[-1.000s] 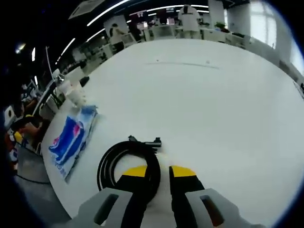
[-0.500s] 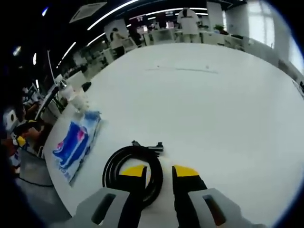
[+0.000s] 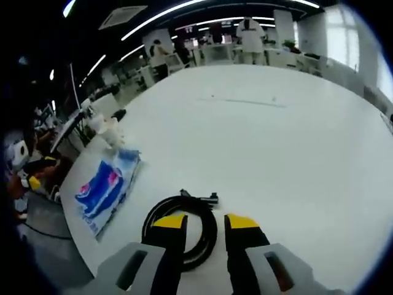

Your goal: Arrange the tabletop items into an orderly group along one side of the table until the central work area is clear of visible clutter.

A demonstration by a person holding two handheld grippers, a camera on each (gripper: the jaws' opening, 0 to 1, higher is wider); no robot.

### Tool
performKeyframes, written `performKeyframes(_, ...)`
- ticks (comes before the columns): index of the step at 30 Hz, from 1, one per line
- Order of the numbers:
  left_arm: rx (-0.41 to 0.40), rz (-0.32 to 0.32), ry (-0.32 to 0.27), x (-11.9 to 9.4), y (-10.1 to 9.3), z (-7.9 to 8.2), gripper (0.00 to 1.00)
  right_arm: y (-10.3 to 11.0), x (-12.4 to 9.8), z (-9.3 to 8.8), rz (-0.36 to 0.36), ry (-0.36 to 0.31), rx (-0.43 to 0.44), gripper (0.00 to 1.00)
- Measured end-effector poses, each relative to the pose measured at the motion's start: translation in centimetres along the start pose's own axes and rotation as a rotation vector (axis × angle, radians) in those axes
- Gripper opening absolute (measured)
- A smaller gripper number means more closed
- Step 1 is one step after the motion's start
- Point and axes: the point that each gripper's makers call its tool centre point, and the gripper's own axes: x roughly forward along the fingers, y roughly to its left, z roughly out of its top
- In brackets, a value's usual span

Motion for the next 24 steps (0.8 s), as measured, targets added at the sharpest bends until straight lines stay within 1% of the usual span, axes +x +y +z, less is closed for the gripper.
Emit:
performKeyframes(1, -0.004, -0.002, 0.001, 0.1, -0.1, -0.1, 0.74, 0.5, -0.3, 0.2, 0.002, -0.004, -0.006, 0.23)
performKeyframes(4, -0.015, -0.006, 0.003, 0.6, -0.8, -0.2, 0.73, 0.6, -0.2, 0.4, 0.011, -0.013, -0.013, 0.23)
performKeyframes(6, -0.027, -0.012, 0.002, 1.0, -1.1, -0.3, 0.73, 1.5, -0.4, 0.8, 0.02, -0.014, -0.025, 0.23)
performKeyframes(9, -0.056, -0.014, 0.004, 1.6, -2.0, -0.4, 0.73, 2.3, -0.2, 0.8, 0.042, -0.015, -0.052, 0.23)
performKeyframes(10, -0.067, -0.016, 0.005, 1.8, -2.2, -0.5, 0.73, 2.9, -0.1, 0.8, 0.051, -0.012, -0.072, 0.23)
performKeyframes(11, -0.083, -0.019, 0.005, 2.1, -2.6, -0.5, 0.73, 3.1, -0.1, 0.8, 0.053, -0.012, -0.075, 0.23)
performKeyframes(12, -0.09, -0.017, 0.006, 2.3, -2.8, -0.5, 0.72, 4.1, 0.0, 0.9, 0.066, -0.014, -0.083, 0.23)
performKeyframes(14, -0.12, -0.013, 0.023, 2.8, -3.5, -0.5, 0.71, 5.6, -0.3, 1.3, 0.08, -0.019, -0.093, 0.24)
performKeyframes(15, -0.131, -0.006, 0.044, 3.0, -3.6, -0.9, 0.7, 5.6, 0.2, 1.2, 0.093, -0.02, -0.108, 0.24)
performKeyframes(17, -0.182, 0.005, 0.056, 3.8, -3.6, -1.6, 0.71, 6.6, 0.5, 1.1, 0.11, -0.019, -0.127, 0.24)
performKeyframes(18, -0.22, 0.005, 0.064, 4.3, -3.3, -2.1, 0.7, 7.1, 0.5, 1.0, 0.117, -0.018, -0.129, 0.24)
performKeyframes(19, -0.235, 0.007, 0.061, 4.4, -3.3, -2.1, 0.7, 7.8, 0.6, 0.9, 0.129, -0.016, -0.133, 0.24)
performKeyframes(20, -0.252, 0.012, 0.062, 4.2, -4.0, -1.8, 0.7, 8.3, 0.6, 0.9, 0.137, -0.015, -0.138, 0.24)
performKeyframes(21, -0.256, 0.014, 0.063, 4.2, -4.1, -1.7, 0.69, 8.5, 0.5, 0.9, 0.139, -0.015, -0.141, 0.24)
performKeyframes(22, -0.274, 0.021, 0.067, 4.4, -3.9, -1.9, 0.69, 9.3, 0.6, 0.8, 0.151, -0.013, -0.153, 0.24)
performKeyframes(24, -0.292, 0.023, 0.071, 4.7, -4.3, -1.9, 0.68, 9.8, 0.8, 0.9, 0.164, -0.015, -0.155, 0.24)
